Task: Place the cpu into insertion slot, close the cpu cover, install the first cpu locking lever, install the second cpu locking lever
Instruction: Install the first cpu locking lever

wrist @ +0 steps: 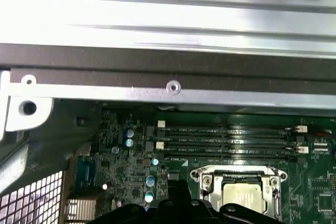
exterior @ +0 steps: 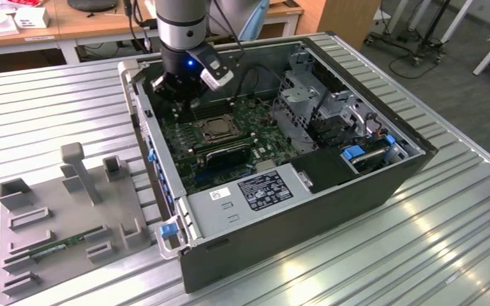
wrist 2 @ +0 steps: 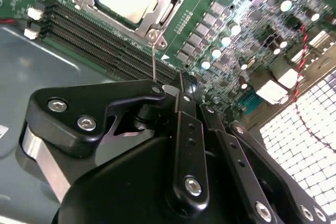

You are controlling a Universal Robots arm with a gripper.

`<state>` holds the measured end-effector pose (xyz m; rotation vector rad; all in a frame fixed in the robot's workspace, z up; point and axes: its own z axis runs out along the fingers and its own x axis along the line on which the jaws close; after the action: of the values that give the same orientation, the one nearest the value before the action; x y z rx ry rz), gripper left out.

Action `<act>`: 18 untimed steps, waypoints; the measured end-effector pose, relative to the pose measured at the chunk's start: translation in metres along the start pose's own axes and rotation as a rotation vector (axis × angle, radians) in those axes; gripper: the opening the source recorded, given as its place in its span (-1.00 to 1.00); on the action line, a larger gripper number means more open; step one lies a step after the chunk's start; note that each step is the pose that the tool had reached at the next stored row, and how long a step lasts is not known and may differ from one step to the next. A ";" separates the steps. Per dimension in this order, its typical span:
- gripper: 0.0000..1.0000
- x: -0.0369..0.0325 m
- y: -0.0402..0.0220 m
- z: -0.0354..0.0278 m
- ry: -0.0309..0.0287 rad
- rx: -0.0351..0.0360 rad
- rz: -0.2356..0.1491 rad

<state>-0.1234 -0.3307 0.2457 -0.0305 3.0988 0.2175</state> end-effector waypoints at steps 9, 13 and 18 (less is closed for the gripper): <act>-0.79 -0.0002 0.0022 -0.0029 -0.0013 -0.0163 0.000; -0.79 -0.0002 0.0029 -0.0032 -0.0017 -0.0345 0.001; -0.79 -0.0004 0.0029 -0.0034 -0.0016 -0.0346 0.001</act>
<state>-0.1232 -0.3284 0.2494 -0.0297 3.0934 0.2711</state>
